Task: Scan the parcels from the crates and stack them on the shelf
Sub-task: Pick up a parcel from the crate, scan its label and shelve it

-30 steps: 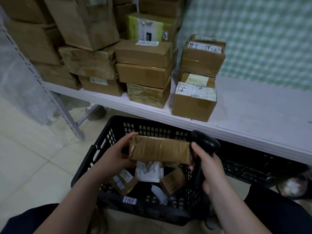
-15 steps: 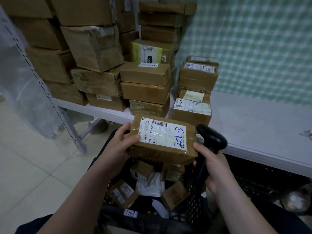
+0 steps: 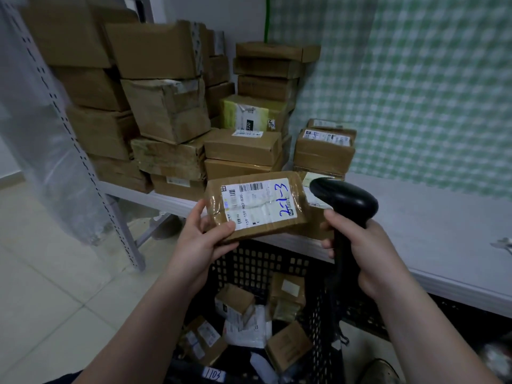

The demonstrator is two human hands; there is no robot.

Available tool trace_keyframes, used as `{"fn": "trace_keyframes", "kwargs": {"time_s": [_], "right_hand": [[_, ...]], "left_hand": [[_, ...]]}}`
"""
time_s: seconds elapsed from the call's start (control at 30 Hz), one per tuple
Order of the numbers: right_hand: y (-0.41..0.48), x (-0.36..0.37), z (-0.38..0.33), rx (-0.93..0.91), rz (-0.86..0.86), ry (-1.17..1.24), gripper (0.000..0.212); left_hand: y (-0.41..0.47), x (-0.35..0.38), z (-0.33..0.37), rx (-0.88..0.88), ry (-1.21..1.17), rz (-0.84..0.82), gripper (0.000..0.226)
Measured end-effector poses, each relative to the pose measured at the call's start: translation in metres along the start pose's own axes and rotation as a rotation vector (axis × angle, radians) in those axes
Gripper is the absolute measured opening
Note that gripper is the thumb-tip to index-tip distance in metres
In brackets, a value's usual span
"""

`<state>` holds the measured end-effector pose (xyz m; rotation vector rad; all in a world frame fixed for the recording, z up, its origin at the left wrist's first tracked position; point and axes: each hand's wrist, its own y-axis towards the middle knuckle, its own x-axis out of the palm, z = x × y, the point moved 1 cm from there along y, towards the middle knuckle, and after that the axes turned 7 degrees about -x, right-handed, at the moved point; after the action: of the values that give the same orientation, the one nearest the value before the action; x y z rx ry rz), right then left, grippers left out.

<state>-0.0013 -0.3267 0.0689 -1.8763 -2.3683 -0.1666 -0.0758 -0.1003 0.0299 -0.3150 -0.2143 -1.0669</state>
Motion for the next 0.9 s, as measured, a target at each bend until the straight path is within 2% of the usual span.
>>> {"fn": "trace_keyframes", "kwargs": {"time_s": [0.13, 0.3, 0.5, 0.9], "right_hand": [[-0.002, 0.014, -0.023, -0.014, -0.149, -0.044, 0.023], [-0.003, 0.025, -0.032, 0.010, -0.240, -0.121, 0.019], [-0.007, 0.028, -0.030, 0.009, -0.263, -0.151, 0.021], [-0.010, 0.029, -0.036, -0.004, -0.284, -0.134, 0.019]], "left_hand": [[0.001, 0.005, 0.010, 0.032, -0.042, 0.024, 0.074], [-0.002, 0.008, 0.016, 0.045, -0.057, 0.021, 0.076], [-0.003, 0.005, 0.018, 0.040, -0.050, 0.022, 0.084], [0.002, -0.001, 0.020, 0.020, -0.064, 0.065, 0.073]]}}
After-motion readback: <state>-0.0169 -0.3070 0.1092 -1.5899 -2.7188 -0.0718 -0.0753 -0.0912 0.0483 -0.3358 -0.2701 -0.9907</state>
